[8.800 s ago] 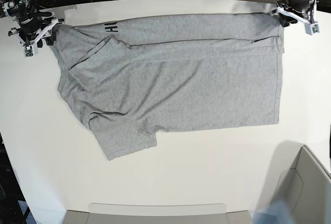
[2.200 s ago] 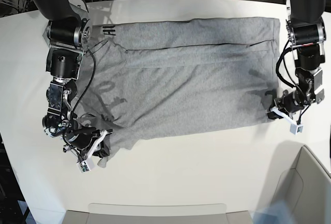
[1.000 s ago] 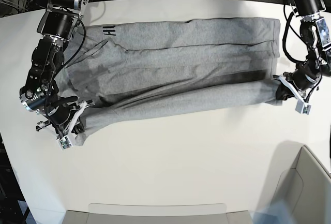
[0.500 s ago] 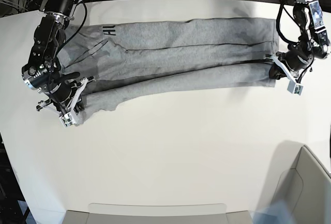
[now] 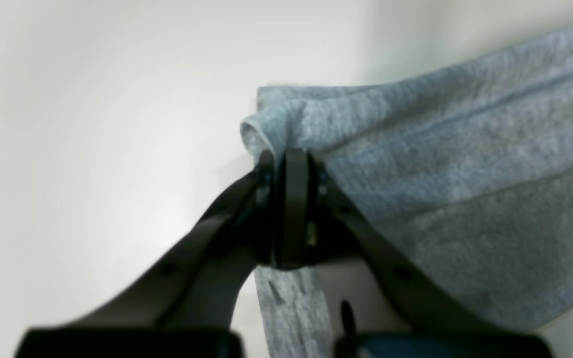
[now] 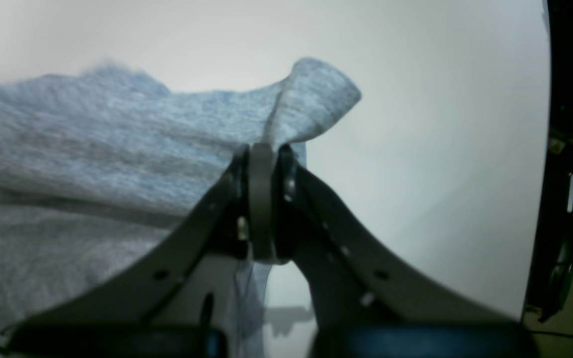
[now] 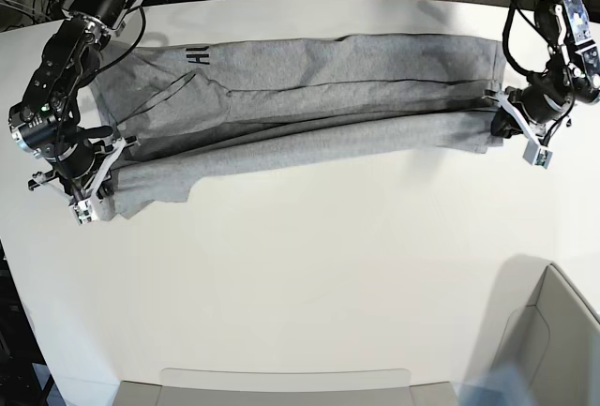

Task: Fold the T-shirt properly
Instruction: 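Lift the hem with both grippers and fold it toward the collar fold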

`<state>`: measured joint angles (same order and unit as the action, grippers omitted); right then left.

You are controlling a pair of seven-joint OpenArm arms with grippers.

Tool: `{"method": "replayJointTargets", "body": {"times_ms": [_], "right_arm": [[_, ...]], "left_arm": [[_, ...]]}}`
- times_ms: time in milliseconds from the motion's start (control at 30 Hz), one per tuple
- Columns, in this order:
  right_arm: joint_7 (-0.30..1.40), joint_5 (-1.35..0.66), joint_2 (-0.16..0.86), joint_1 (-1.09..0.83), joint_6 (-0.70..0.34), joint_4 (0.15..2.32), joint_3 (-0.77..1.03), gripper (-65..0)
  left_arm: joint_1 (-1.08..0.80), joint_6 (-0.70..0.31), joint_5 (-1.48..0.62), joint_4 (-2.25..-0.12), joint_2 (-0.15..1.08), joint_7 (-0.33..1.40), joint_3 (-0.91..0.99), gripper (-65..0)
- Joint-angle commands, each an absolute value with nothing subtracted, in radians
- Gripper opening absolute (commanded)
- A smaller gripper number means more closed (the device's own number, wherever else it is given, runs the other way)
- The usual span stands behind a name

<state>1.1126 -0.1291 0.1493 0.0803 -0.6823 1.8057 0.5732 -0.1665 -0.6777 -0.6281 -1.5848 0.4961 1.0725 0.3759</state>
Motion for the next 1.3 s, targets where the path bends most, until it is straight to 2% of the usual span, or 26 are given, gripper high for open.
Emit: {"method": "replayJointTargets", "body": {"times_ms": [0, 167, 400, 800, 967, 1267], "right_arm": [[1.109, -0.12, 0.163, 0.085, -0.698, 1.821, 0.579, -65.0], [1.107, -0.12, 0.162, 0.045, -0.698, 1.821, 0.573, -65.0], [1.107, -0.124, 0.16, 0.008, -0.698, 1.821, 0.572, -65.0], [1.102, -0.119, 0.159, -0.09, -0.698, 1.819, 0.573, -65.0], [1.026, -0.119, 0.153, -0.134, -0.698, 1.816, 0.572, -65.0], [1.013, -0.119, 0.137, -0.185, -0.698, 1.814, 0.572, -65.0]], "left_arm": [[-0.182, -0.676, -0.624, -1.601, 0.516, 1.069, 0.387, -65.0], [-0.219, -0.676, -0.624, -1.616, 0.516, 1.066, 0.389, -65.0], [-0.305, -0.667, -0.624, -1.745, 0.512, 1.067, 0.389, -65.0], [-0.344, -0.665, -0.619, -1.745, 0.475, 1.064, 0.39, -65.0], [-0.361, -0.665, -0.619, -1.745, 0.47, 1.064, 0.389, -65.0], [-0.364, -0.665, -0.619, -1.744, 0.47, 1.063, 0.389, -65.0]]}}
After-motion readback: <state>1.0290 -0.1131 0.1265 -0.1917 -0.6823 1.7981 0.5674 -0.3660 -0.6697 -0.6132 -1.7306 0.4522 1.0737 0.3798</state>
